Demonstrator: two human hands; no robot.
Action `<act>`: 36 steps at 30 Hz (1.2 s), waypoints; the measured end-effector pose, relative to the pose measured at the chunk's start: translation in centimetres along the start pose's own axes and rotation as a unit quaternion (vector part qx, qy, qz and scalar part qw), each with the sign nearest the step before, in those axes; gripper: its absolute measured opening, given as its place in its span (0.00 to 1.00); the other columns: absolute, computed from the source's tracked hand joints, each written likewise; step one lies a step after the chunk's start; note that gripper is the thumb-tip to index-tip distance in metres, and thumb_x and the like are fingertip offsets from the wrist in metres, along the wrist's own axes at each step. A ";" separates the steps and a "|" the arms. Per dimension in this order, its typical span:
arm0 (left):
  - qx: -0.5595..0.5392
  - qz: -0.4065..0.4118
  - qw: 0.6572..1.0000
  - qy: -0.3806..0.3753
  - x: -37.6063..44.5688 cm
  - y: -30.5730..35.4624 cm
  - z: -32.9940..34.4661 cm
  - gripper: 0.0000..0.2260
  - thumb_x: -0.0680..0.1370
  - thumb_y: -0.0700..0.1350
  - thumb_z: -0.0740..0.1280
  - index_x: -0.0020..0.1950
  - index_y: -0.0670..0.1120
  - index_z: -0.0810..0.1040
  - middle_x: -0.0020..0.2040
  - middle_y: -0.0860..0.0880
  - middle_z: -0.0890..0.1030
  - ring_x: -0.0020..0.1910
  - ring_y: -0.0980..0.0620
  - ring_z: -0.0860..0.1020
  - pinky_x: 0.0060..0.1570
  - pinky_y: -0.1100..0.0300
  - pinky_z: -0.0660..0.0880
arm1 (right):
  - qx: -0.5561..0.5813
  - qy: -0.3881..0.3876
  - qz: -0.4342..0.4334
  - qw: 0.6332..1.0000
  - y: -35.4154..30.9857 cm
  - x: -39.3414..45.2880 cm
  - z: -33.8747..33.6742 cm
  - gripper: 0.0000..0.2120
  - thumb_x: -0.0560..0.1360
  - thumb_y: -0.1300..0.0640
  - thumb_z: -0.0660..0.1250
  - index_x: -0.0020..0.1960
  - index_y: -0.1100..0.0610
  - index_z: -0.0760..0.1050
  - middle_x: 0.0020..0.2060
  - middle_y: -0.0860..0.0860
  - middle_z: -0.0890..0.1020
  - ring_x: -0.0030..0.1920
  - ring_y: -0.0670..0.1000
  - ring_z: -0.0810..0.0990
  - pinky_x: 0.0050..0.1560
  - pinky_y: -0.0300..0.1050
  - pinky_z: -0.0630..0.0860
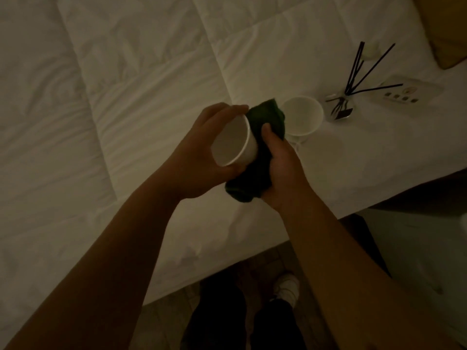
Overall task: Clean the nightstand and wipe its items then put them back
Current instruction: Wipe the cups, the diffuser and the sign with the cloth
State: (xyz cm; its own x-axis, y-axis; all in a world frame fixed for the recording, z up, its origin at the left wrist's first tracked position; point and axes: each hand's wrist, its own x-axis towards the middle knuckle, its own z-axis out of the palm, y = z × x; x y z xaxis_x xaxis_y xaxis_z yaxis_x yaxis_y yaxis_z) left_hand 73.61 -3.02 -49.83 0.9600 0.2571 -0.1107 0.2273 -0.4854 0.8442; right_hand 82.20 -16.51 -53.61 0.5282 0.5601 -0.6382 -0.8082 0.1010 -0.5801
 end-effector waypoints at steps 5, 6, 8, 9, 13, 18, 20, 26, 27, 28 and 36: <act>-0.042 -0.025 0.994 -0.093 0.6 0.5 -1.0 0.42 0.71 0.50 0.73 0.75 0.62 0.48 0.74 0.57 0.56 0.69 0.61 0.61 0.61 0.71 0.65 | 0.162 -0.090 0.047 0.982 1.2 -0.5 -0.6 0.30 0.74 0.42 0.63 0.71 0.56 0.68 0.66 0.61 0.73 0.60 0.61 0.76 0.57 0.59 0.76; -0.020 -0.041 0.993 -0.112 0.9 0.5 -1.2 0.42 0.72 0.51 0.72 0.74 0.65 0.46 0.75 0.59 0.54 0.71 0.60 0.58 0.64 0.66 0.63 | 0.161 -0.068 0.028 0.984 1.4 -0.5 -0.5 0.31 0.72 0.42 0.66 0.70 0.57 0.68 0.65 0.62 0.73 0.61 0.63 0.75 0.60 0.62 0.73; -0.024 -0.106 0.985 -0.136 0.9 0.6 -1.3 0.40 0.72 0.57 0.69 0.73 0.69 0.45 0.76 0.58 0.55 0.72 0.54 0.59 0.66 0.52 0.66 | 0.113 0.005 -0.042 0.993 1.4 -0.7 -0.5 0.29 0.70 0.44 0.69 0.67 0.57 0.71 0.63 0.62 0.76 0.61 0.65 0.75 0.61 0.67 0.71; -0.072 -0.151 0.976 -0.139 0.8 0.8 -1.2 0.38 0.71 0.61 0.68 0.72 0.70 0.46 0.74 0.56 0.60 0.69 0.52 0.65 0.62 0.48 0.71 | 0.073 0.037 -0.084 0.993 1.4 -0.8 -0.4 0.24 0.71 0.46 0.68 0.64 0.56 0.73 0.60 0.61 0.78 0.59 0.64 0.78 0.57 0.66 0.75; -0.316 -0.336 0.886 -0.040 0.5 1.9 -0.4 0.37 0.66 0.72 0.62 0.73 0.62 0.59 0.66 0.49 0.69 0.58 0.47 0.74 0.46 0.47 0.79 | -0.130 0.085 -0.246 0.957 1.7 -1.8 -0.2 0.08 0.72 0.51 0.69 0.51 0.44 0.78 0.47 0.43 0.84 0.49 0.47 0.83 0.45 0.43 0.80; -0.131 -0.246 0.960 -0.032 0.8 1.7 1.1 0.25 0.78 0.62 0.57 0.74 0.60 0.59 0.68 0.51 0.69 0.61 0.49 0.72 0.48 0.56 0.78 | -0.161 0.075 -0.244 0.953 2.4 -2.3 -0.6 0.10 0.73 0.50 0.69 0.54 0.48 0.78 0.48 0.46 0.84 0.51 0.49 0.82 0.48 0.47 0.80; -0.027 -0.138 0.990 -0.019 0.6 1.8 1.5 0.29 0.76 0.61 0.62 0.75 0.61 0.55 0.70 0.54 0.66 0.62 0.55 0.68 0.55 0.61 0.71 | -0.094 0.058 -0.190 0.976 2.5 -2.2 -0.6 0.18 0.75 0.47 0.66 0.61 0.55 0.76 0.55 0.56 0.81 0.57 0.57 0.80 0.57 0.60 0.77; 0.099 -0.016 0.991 -0.084 1.0 1.6 0.5 0.46 0.67 0.59 0.73 0.77 0.57 0.48 0.72 0.57 0.59 0.70 0.53 0.57 0.67 0.50 0.62 | 0.084 0.030 -0.006 0.996 2.5 -2.1 -0.9 0.29 0.75 0.40 0.57 0.70 0.55 0.68 0.66 0.60 0.74 0.65 0.62 0.73 0.67 0.64 0.66; 0.130 -0.023 0.986 -0.101 1.1 1.5 0.5 0.46 0.67 0.61 0.72 0.77 0.57 0.47 0.73 0.57 0.57 0.70 0.53 0.57 0.66 0.49 0.63 | 0.071 0.048 -0.014 0.996 2.5 -2.1 -1.0 0.30 0.74 0.40 0.59 0.70 0.56 0.69 0.65 0.60 0.75 0.64 0.62 0.74 0.67 0.66 0.66; 0.144 -0.034 0.983 -0.110 1.2 1.4 0.6 0.46 0.67 0.61 0.72 0.77 0.57 0.48 0.73 0.57 0.57 0.68 0.54 0.59 0.65 0.52 0.65 | 0.054 0.060 -0.032 0.996 2.5 -2.2 -1.2 0.30 0.73 0.41 0.60 0.69 0.56 0.69 0.64 0.60 0.76 0.63 0.63 0.75 0.65 0.67 0.67; 0.052 -0.118 0.992 0.001 1.5 0.7 1.3 0.42 0.64 0.62 0.75 0.73 0.57 0.59 0.65 0.54 0.68 0.57 0.58 0.68 0.48 0.68 0.65 | -0.222 0.036 -0.217 0.950 2.8 -3.4 -1.5 0.12 0.77 0.48 0.60 0.58 0.46 0.75 0.50 0.43 0.82 0.55 0.46 0.80 0.53 0.41 0.77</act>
State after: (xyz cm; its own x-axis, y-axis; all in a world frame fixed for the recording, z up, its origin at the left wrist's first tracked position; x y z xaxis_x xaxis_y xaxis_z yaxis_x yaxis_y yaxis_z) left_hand 75.37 -4.02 -50.10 0.8778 0.3752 -0.2979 0.4614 -0.4949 0.7363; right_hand 78.56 -19.34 -53.79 0.8165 0.4849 -0.3134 -0.3290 -0.0552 -0.9427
